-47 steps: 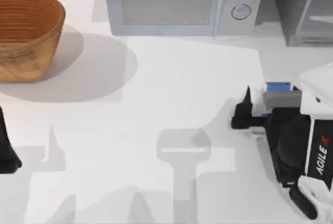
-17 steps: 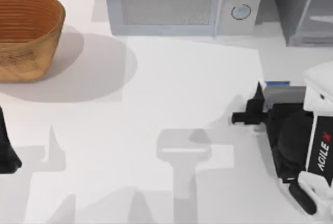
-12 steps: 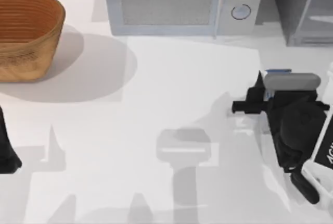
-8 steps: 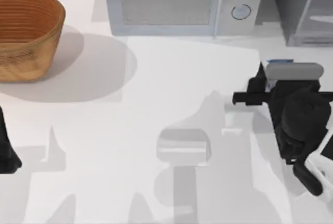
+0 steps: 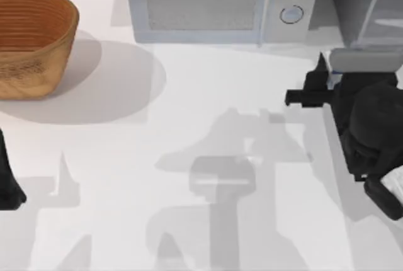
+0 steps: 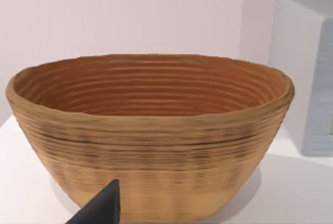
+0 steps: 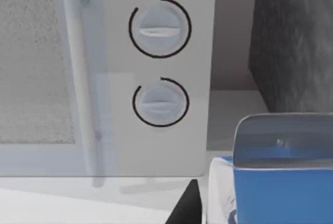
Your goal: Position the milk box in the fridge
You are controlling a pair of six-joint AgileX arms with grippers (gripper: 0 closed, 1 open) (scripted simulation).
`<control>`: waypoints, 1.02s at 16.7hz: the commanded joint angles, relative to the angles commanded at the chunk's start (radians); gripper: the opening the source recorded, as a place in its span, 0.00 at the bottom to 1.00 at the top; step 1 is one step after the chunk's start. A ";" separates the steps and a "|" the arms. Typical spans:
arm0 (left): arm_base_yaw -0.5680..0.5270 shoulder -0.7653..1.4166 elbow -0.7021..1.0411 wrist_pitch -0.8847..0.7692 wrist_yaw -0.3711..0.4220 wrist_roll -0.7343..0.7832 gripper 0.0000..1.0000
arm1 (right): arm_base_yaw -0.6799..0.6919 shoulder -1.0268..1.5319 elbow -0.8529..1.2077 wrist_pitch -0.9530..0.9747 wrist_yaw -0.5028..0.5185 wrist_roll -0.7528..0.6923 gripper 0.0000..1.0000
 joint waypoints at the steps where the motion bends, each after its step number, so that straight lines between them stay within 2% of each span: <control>1: 0.000 0.000 0.000 0.000 0.000 0.000 1.00 | 0.000 -0.027 0.000 -0.027 0.000 0.001 0.00; 10: 0.000 0.000 0.000 0.000 0.000 0.000 1.00 | 0.002 -0.271 0.001 -0.279 0.000 0.003 0.00; 17: 0.000 0.000 0.000 0.000 0.000 0.000 1.00 | -0.005 -0.282 -0.005 -0.293 -0.001 0.004 0.00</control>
